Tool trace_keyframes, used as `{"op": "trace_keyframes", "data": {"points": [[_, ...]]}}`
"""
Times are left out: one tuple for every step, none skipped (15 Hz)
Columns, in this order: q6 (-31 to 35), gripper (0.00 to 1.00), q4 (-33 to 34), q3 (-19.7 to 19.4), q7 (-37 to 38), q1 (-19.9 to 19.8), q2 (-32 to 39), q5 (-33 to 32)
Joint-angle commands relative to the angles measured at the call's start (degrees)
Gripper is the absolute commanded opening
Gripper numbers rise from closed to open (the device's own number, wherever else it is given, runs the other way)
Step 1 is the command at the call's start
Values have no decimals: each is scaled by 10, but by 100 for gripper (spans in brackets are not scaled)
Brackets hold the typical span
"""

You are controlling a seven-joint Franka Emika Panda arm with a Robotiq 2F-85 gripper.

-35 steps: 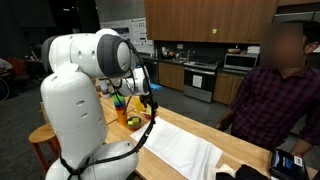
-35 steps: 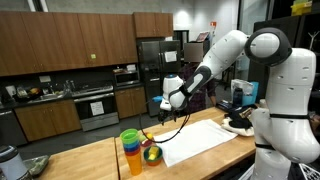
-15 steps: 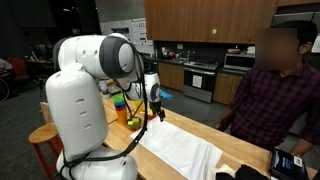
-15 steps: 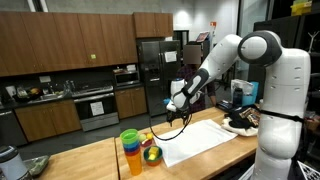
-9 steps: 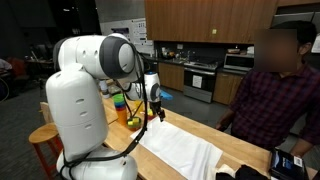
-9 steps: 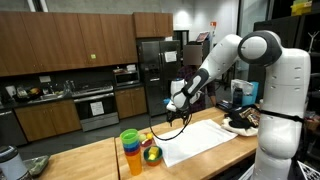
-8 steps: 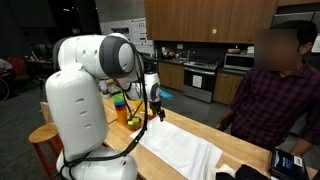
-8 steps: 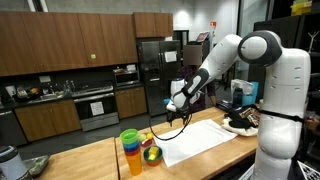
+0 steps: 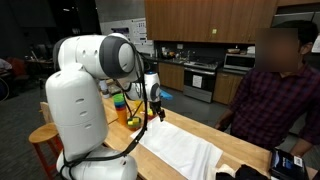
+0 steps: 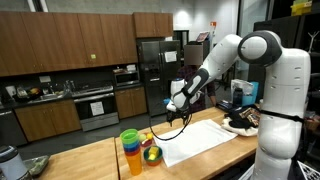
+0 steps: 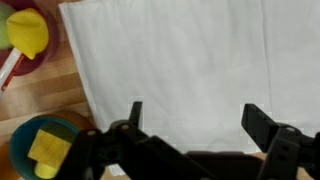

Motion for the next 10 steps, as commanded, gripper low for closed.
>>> {"op": "trace_keyframes", "data": {"points": [[-1, 100, 1, 32, 1, -32, 0, -1], [-1, 100, 1, 32, 1, -32, 0, -1], [-1, 100, 1, 32, 1, -32, 0, -1], [-1, 100, 1, 32, 1, -32, 0, -1], [-1, 100, 1, 32, 1, -32, 0, -1], [-1, 100, 1, 32, 1, -32, 0, -1], [-1, 100, 1, 32, 1, -32, 0, -1], [8, 100, 2, 31, 3, -39, 6, -20], [10, 100, 6, 33, 2, -48, 12, -25], [6, 100, 9, 34, -5, -57, 14, -22]]}}
